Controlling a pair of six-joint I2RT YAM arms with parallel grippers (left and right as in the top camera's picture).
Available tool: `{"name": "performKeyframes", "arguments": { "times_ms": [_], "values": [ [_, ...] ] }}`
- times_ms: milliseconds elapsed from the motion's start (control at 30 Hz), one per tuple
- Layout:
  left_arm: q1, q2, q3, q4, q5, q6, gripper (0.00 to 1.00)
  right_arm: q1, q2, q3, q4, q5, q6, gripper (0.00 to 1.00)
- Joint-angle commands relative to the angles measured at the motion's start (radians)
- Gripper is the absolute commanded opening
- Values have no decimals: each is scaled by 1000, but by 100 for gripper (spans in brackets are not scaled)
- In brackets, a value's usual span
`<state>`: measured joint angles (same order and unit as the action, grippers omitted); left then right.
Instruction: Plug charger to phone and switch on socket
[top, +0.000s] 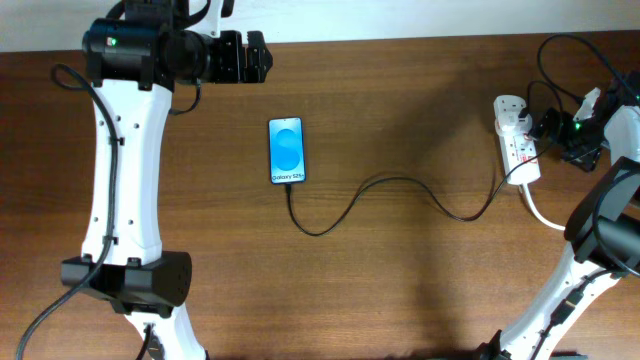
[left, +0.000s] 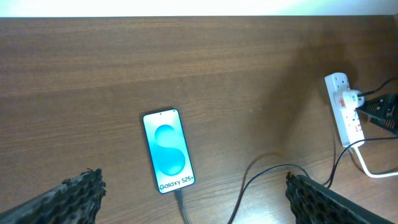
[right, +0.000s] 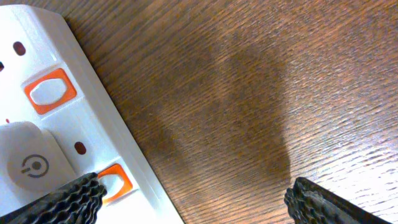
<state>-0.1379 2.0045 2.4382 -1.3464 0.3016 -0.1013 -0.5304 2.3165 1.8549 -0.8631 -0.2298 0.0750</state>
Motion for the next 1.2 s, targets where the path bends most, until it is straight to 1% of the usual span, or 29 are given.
{"name": "performKeyframes", "arguments": {
  "times_ms": [0, 167, 233, 333, 533, 700, 967, 1167],
  "values": [
    [3, -11, 1, 2, -3, 5, 99, 15, 47, -13, -31, -29, -15, 99],
    [3, -11, 1, 2, -3, 5, 99, 42, 47, -13, -45, -27, -15, 99],
    [3, -11, 1, 2, -3, 5, 99, 60, 47, -13, -41, 3, -15, 99],
    [3, -11, 1, 2, -3, 5, 99, 39, 47, -13, -26, 43, 48, 98],
    [3, -11, 1, 3, -3, 5, 99, -24, 46, 31, -30, -74, 64, 99],
    [3, -11, 1, 6, -3, 5, 100, -41, 46, 86, -79, -77, 64, 99],
    [3, -11, 1, 6, -3, 5, 99, 3, 47, 1, -19, -47, 60, 99],
    [3, -11, 1, 6, -3, 5, 99, 20, 47, -3, -39, -47, 60, 99]
  ]
}}
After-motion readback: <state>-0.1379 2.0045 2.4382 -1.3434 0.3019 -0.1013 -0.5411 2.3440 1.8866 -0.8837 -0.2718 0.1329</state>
